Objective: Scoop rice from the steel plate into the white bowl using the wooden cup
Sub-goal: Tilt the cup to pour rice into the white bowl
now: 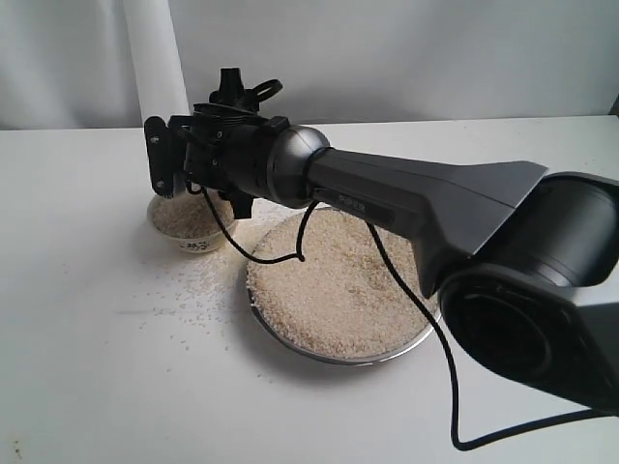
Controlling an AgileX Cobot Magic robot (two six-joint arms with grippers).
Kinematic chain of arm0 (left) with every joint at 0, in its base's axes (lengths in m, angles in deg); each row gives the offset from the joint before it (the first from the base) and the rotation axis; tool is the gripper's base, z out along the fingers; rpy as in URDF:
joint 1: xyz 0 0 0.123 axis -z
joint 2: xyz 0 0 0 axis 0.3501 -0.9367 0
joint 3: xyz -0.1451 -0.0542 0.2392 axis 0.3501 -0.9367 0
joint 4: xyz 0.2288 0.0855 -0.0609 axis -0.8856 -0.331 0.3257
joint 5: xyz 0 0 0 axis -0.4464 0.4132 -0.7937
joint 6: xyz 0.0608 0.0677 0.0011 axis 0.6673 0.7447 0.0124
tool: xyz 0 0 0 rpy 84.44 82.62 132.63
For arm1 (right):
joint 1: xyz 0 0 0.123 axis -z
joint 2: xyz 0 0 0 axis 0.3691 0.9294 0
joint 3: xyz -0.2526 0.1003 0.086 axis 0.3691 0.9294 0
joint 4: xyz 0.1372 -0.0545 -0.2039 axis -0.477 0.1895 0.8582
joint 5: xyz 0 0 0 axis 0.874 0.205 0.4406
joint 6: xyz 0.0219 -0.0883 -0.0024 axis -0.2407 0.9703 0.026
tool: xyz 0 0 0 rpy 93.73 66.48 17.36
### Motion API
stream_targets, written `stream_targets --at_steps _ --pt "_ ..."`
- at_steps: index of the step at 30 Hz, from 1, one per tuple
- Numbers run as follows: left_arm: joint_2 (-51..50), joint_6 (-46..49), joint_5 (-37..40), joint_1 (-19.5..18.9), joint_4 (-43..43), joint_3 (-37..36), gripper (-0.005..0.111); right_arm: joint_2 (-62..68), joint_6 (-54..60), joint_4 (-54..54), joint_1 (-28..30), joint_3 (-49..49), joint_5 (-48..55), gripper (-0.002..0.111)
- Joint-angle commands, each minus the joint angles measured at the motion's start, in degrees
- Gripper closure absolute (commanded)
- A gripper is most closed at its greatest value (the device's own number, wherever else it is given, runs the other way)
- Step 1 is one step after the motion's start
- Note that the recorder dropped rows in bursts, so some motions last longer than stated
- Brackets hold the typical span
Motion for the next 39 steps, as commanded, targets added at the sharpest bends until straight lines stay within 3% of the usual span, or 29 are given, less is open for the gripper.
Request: stream_targets --at_steps 1,17,39 --pt "0.0 -0.2 -0.4 0.3 0.3 -0.1 0.107 -0.7 3.4 1.3 -0.2 -0.5 0.9 0.108" --pt "0.0 -0.2 -0.4 0.3 0.3 -0.1 0.107 2.6 6.6 10.3 -2.7 -0.5 4.8 0.108" --pt "0.0 -0.2 -0.4 0.3 0.3 -0.1 0.107 1.6 10.1 11.7 -2.7 -0.5 4.3 0.108"
